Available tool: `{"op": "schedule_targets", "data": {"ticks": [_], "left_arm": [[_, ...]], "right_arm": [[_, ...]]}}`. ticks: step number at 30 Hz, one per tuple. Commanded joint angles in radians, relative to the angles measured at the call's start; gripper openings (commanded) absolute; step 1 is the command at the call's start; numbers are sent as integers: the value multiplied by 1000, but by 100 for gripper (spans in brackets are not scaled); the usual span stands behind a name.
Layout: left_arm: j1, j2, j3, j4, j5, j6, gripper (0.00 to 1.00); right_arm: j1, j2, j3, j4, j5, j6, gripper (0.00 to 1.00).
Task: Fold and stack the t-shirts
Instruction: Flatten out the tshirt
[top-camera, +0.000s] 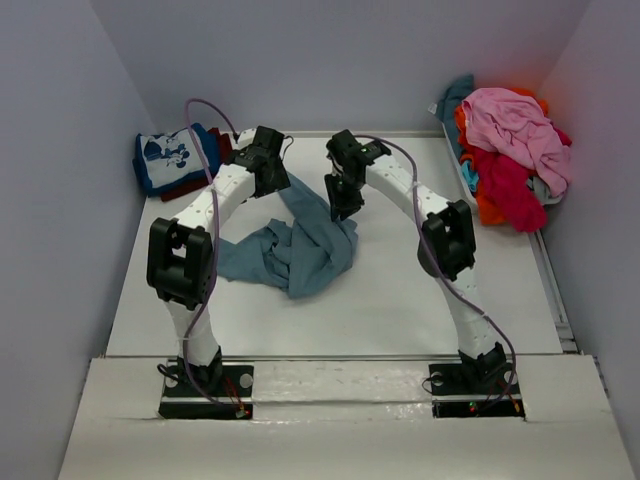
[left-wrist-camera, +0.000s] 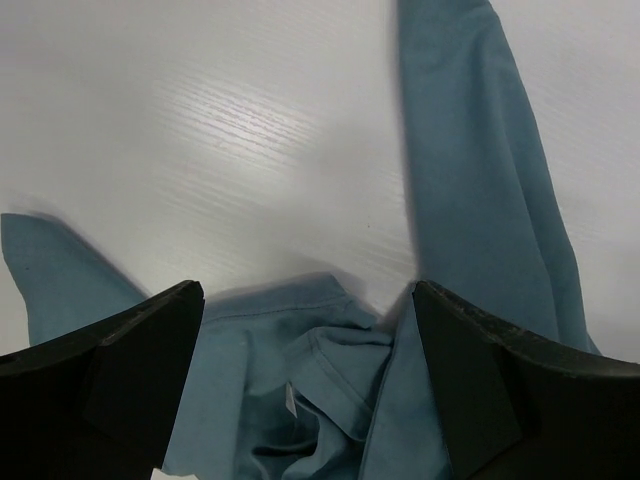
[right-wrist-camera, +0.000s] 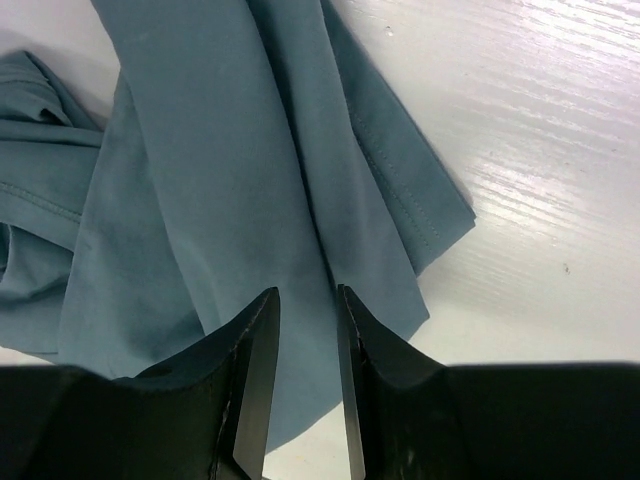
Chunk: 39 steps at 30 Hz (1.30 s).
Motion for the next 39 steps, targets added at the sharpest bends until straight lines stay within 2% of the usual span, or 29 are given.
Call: {"op": "schedule_targets", "data": {"ticks": [1,18,26,34,39], "left_arm": [[4,-54,19,23,9,-14,99],[4,-55,1,19,24,-11,99],[13,-60,-1,22,26,-11,99],[13,-49,1,25,40,-5,98],[13,-49,-13,30,47,8,98]], "right_arm": [[18,-11,-15,-6,9,-19,35],[107,70,12,-14,-11,-25,36],[107,89,11,-13,21,-28,7],[86,46,11,-28,177,-18,7],[-46,-40,-23,-29,213,-10,7]]}}
